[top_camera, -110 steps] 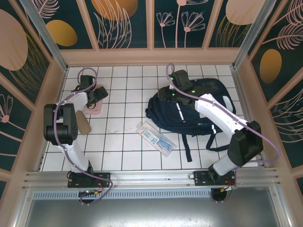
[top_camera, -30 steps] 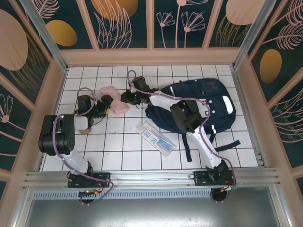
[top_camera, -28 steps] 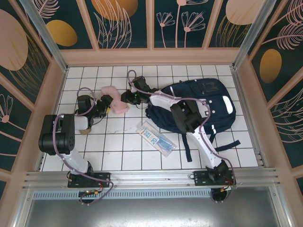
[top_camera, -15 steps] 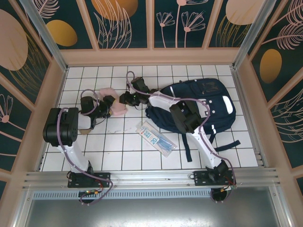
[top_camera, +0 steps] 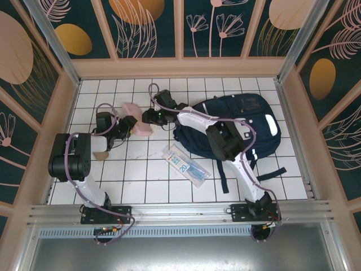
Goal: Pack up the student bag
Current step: Pick up the pencil pouch from the middle-left of the table, then open the student bag at the middle-right of the table.
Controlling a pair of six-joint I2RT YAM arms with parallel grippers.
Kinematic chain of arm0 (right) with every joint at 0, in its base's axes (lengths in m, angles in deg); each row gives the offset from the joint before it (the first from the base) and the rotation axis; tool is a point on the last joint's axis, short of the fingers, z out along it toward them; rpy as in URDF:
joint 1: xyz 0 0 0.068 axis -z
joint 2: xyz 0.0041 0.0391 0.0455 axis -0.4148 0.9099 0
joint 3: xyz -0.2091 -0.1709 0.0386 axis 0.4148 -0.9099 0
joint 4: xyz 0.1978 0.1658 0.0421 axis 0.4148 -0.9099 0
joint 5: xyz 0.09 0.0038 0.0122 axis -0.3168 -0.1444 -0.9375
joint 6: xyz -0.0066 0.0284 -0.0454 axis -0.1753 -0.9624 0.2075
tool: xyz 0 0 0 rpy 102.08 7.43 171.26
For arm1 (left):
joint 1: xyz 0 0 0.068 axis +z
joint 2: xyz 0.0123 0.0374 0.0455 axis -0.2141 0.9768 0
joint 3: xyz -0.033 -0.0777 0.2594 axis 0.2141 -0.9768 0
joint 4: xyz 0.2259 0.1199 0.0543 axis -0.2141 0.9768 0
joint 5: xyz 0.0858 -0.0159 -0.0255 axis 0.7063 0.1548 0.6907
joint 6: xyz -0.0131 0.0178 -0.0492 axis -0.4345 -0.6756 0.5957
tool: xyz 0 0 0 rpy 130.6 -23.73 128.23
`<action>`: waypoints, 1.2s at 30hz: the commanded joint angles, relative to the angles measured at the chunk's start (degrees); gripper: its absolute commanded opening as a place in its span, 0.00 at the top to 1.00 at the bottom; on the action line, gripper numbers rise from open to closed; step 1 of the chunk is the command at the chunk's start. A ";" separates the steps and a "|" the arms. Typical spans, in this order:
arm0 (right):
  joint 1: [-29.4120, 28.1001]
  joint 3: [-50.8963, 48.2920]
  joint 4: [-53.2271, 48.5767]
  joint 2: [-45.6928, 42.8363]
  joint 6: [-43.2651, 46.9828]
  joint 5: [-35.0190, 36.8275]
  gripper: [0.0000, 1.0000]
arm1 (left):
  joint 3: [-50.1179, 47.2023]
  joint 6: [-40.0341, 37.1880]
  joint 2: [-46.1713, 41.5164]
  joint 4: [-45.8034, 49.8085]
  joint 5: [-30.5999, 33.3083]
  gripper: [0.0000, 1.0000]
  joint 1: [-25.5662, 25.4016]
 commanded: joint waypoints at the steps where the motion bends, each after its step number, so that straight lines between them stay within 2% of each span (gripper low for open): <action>1: 0.04 -1.34 -5.14 -8.12 4.55 6.23 0.55 | 0.61 -1.82 -3.12 0.80 -0.66 0.65 -0.30; 2: 0.13 -1.99 -6.17 -9.61 5.41 7.74 0.55 | 0.51 -1.78 -3.44 0.83 -0.69 0.70 -0.30; 10: 2.53 -8.76 -14.73 -21.00 11.06 16.61 0.54 | 0.51 -1.78 -4.97 1.42 -1.47 0.69 -0.29; 14: 3.31 -11.72 -23.70 -24.46 15.90 26.95 0.55 | 0.52 -1.05 -7.04 2.01 -2.01 0.68 -0.25; 21: 3.30 -23.22 -28.75 -31.64 18.09 40.08 0.54 | 0.52 -0.33 -11.90 2.79 -4.01 0.68 -0.30; 28: 3.38 -29.48 -27.83 -35.58 17.80 45.28 0.53 | 0.78 -1.36 -15.01 5.60 -4.92 0.69 -0.32; 36: 3.55 -26.53 -29.37 -37.98 17.88 44.83 0.54 | 0.18 -1.06 -17.26 6.47 -5.00 0.69 -0.37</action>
